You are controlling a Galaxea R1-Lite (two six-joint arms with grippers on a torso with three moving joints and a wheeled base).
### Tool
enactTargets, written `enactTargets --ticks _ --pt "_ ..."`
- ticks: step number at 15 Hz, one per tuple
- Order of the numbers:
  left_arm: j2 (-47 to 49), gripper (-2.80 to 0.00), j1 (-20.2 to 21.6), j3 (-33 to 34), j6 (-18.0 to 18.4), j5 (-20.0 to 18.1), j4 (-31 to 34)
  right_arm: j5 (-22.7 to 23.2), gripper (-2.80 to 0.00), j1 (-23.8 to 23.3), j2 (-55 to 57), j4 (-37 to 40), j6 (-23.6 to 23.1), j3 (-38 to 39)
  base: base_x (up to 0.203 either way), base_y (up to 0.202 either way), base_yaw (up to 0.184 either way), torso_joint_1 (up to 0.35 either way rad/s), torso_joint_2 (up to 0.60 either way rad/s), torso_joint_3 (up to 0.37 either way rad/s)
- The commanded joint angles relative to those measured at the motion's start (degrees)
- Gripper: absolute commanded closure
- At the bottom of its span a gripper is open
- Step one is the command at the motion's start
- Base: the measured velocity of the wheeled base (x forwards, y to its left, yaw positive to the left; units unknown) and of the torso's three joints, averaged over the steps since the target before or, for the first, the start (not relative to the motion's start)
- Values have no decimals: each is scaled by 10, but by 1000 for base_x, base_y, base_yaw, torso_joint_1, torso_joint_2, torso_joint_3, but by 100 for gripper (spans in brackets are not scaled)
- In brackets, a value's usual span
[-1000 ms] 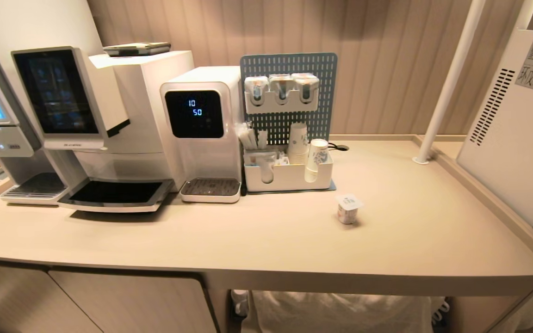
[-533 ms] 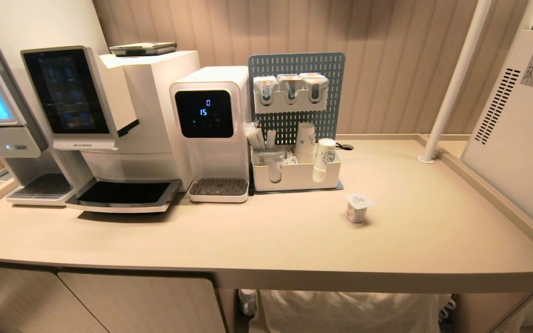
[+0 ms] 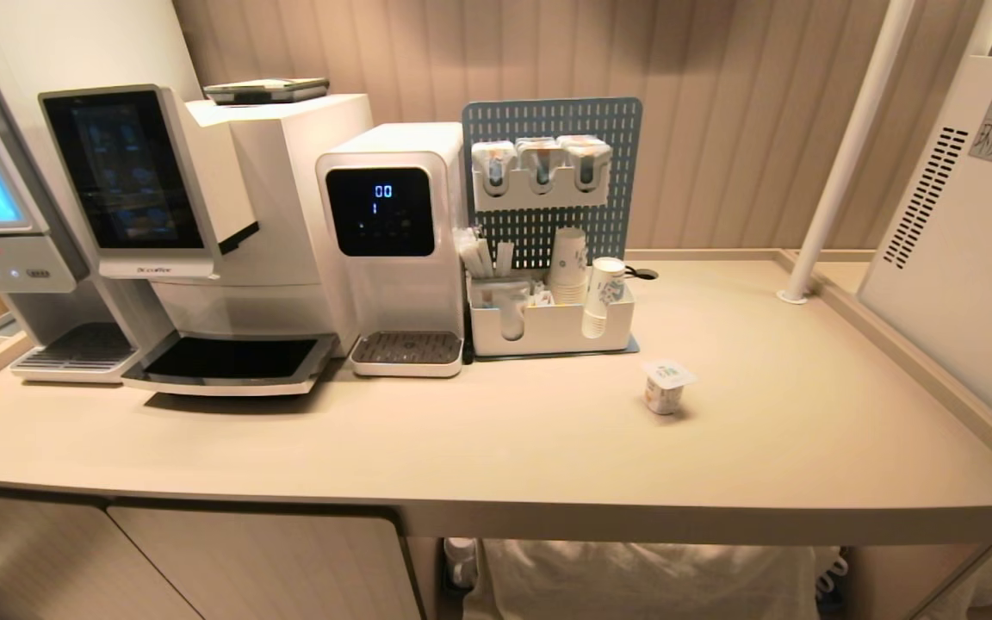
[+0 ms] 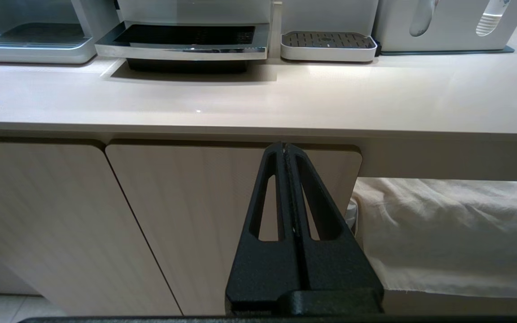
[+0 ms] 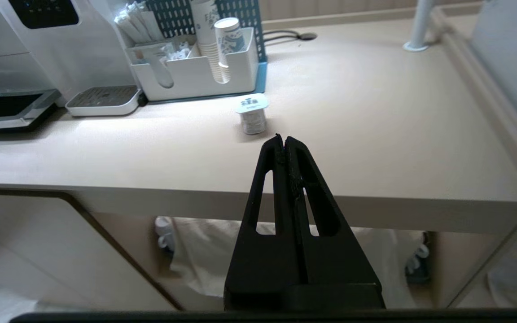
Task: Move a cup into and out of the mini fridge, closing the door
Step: Put the yoghurt in the freezer
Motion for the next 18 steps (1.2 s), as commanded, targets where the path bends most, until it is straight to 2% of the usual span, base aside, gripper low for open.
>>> enactTargets --ticks 1,2,4,5,7,9,10,11,15,18 --pt "1 0 0 0 0 0 0 72 0 -15 243 -52 9 -53 0 0 0 0 0 0" --pt "1 0 0 0 0 0 0 151 0 -50 314 -81 12 -77 0 0 0 0 0 0" --pt "1 0 0 0 0 0 0 357 0 -149 447 -130 10 -120 0 0 0 0 0 0" --pt "1 0 0 0 0 0 0 425 0 -179 509 -159 -2 -133 0 0 0 0 0 0" --pt "1 0 0 0 0 0 0 501 0 -212 624 -226 -65 -139 0 0 0 0 0 0" --pt "1 0 0 0 0 0 0 531 0 -221 728 -282 -181 -136 0 0 0 0 0 0" --pt "1 0 0 0 0 0 0 529 0 -218 772 -304 -237 -138 0 0 0 0 0 0" --pt "1 0 0 0 0 0 0 514 0 -210 807 -321 -271 -147 0 0 0 0 0 0" --pt "0 0 0 0 0 0 0 433 0 -163 937 -344 -317 -255 0 0 0 0 0 0" --pt "1 0 0 0 0 0 0 404 0 -118 984 -342 -330 -305 0 0 0 0 0 0"
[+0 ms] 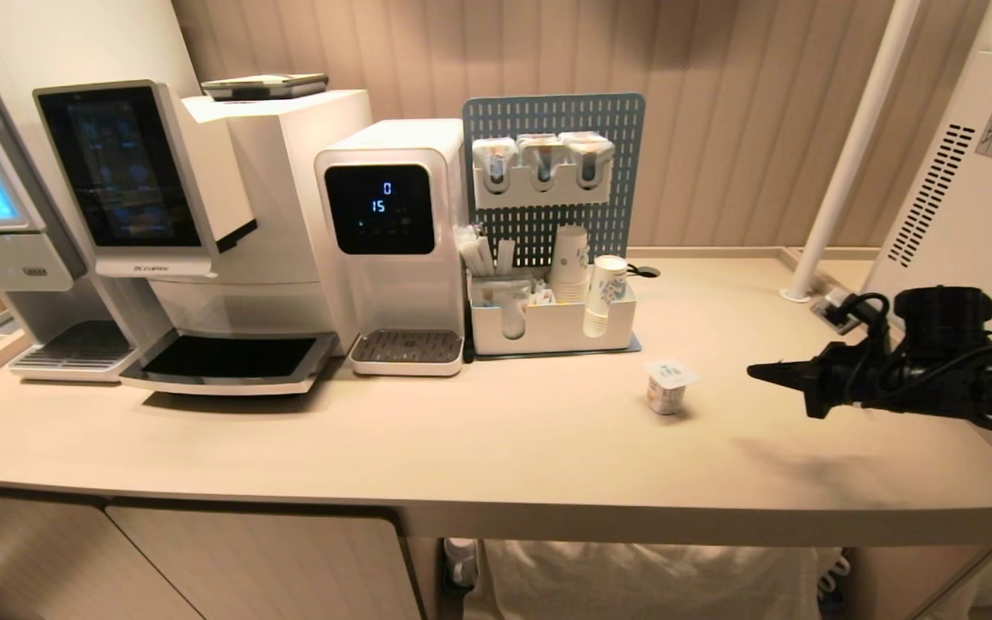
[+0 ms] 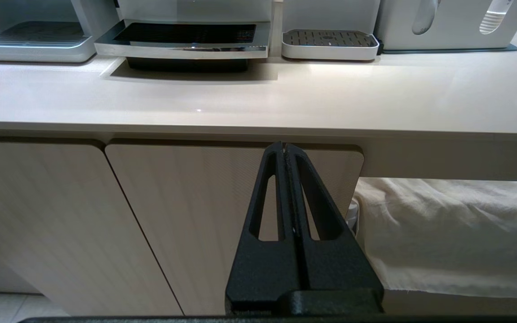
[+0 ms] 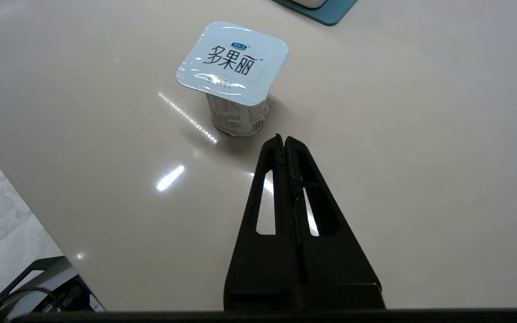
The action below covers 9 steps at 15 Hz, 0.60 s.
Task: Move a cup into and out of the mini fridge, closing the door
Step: Put the yoghurt in the freezer
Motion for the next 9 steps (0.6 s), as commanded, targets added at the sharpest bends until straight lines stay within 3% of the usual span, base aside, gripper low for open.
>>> enactTargets --ticks 1,4,5,9 --pt "1 0 0 0 0 0 1 -2 0 27 63 -1 -9 -26 0 0 0 0 0 0" --pt "0 0 0 0 0 0 0 -7 0 49 88 1 -19 -39 0 0 0 0 0 0" --pt "1 0 0 0 0 0 0 -7 -280 50 94 0 -19 -43 0 0 0 0 0 0" --pt "1 0 0 0 0 0 0 -7 -280 50 108 28 -19 -66 0 0 0 0 0 0"
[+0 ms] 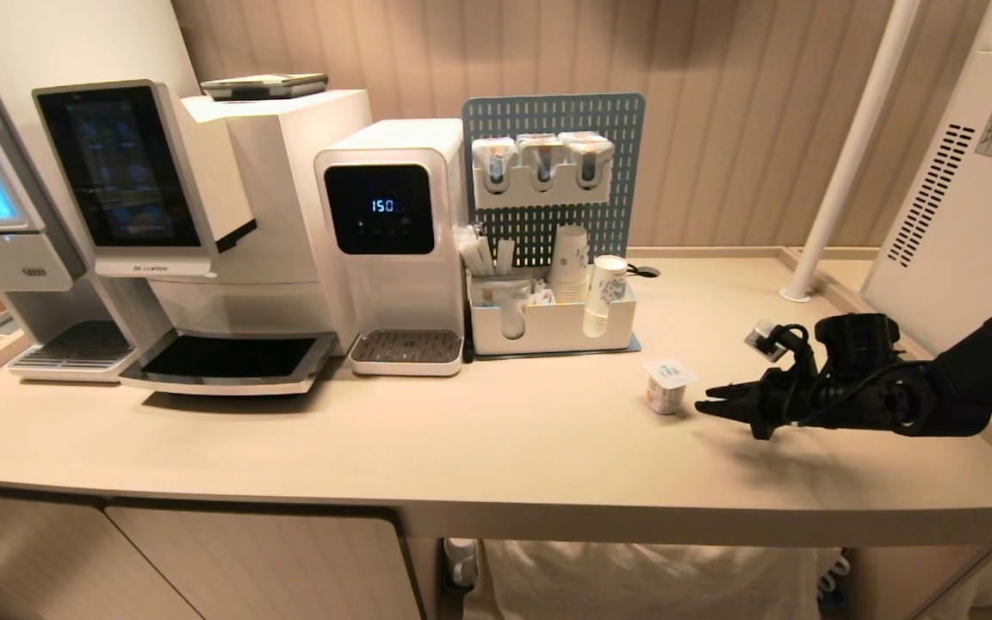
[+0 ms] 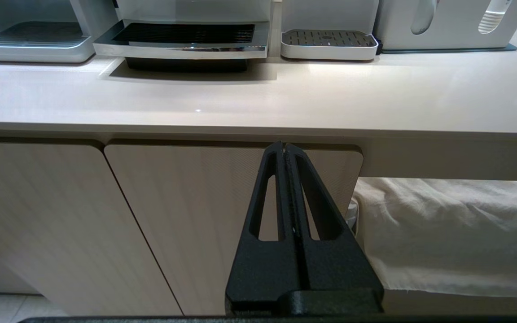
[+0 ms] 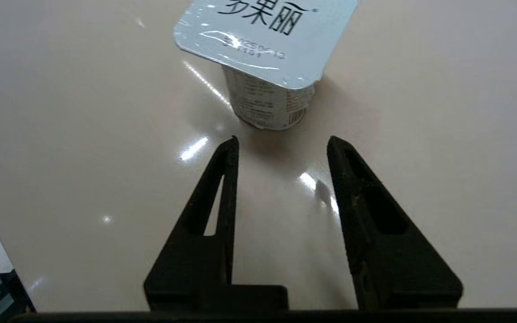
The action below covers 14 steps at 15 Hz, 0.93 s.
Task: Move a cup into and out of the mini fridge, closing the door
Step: Put the yoghurt in the freezer
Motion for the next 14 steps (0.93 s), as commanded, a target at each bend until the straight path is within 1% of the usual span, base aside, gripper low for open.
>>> enactTargets --ticks 1,4,8,10,14 --pt "1 0 0 0 0 0 0 3 -280 1 14 9 -2 -18 0 0 0 0 0 0" --pt "1 0 0 0 0 0 0 3 -280 3 20 33 -1 -44 0 0 0 0 0 0" --pt "1 0 0 0 0 0 0 3 -280 17 36 94 2 -113 0 0 0 0 0 0" --pt "1 0 0 0 0 0 0 3 -280 28 44 139 4 -149 0 0 0 0 0 0" --pt "1 0 0 0 0 0 0 -12 -280 55 68 186 4 -210 0 0 0 0 0 0"
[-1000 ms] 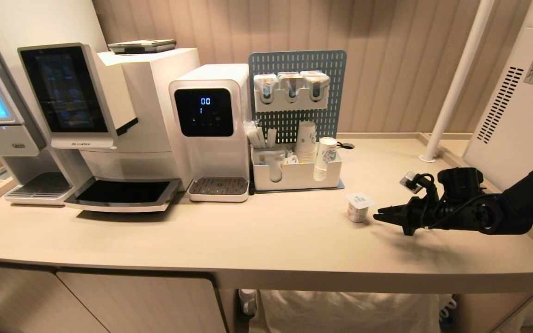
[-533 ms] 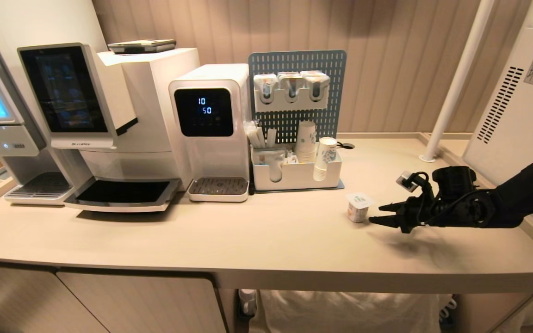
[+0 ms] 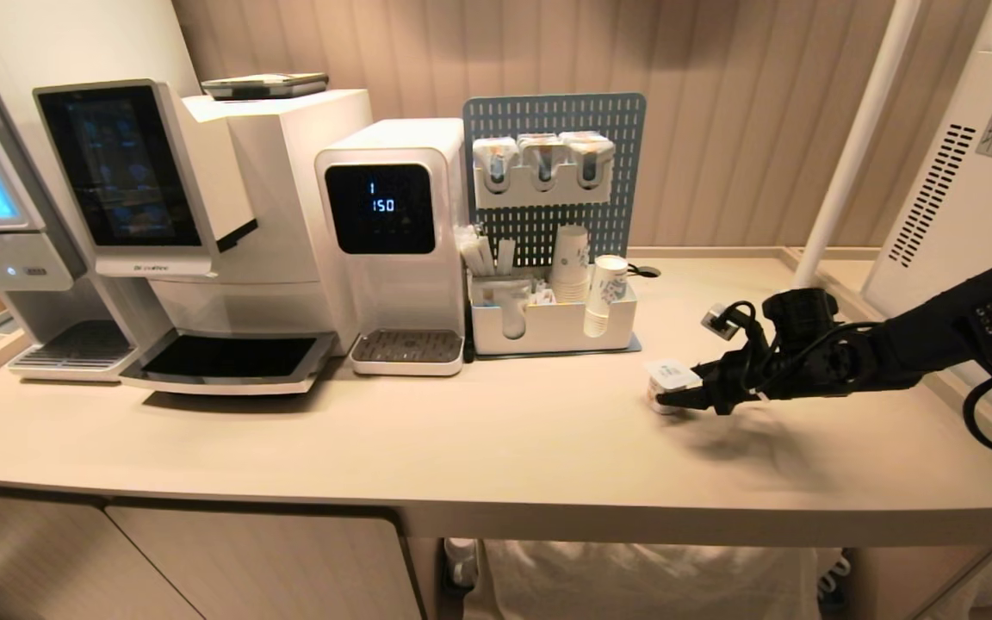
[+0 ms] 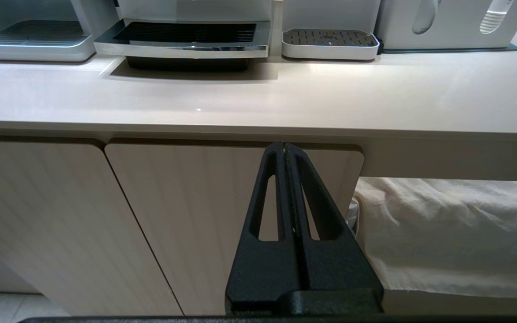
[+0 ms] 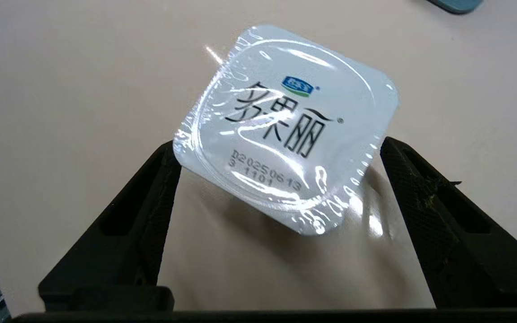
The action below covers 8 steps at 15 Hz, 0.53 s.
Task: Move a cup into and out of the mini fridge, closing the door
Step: Put the yoghurt in the freezer
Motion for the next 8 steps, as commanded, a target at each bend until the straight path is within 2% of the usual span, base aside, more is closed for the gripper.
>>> enactTargets --ticks 1,4,8 --pt "1 0 0 0 0 0 -1 -4 -280 13 15 24 -2 -32 0 0 0 0 0 0" --pt "1 0 0 0 0 0 -1 -22 -280 18 30 45 -2 -60 0 0 0 0 0 0" --pt "1 0 0 0 0 0 -1 -25 -280 17 59 74 -2 -111 0 0 0 0 0 0"
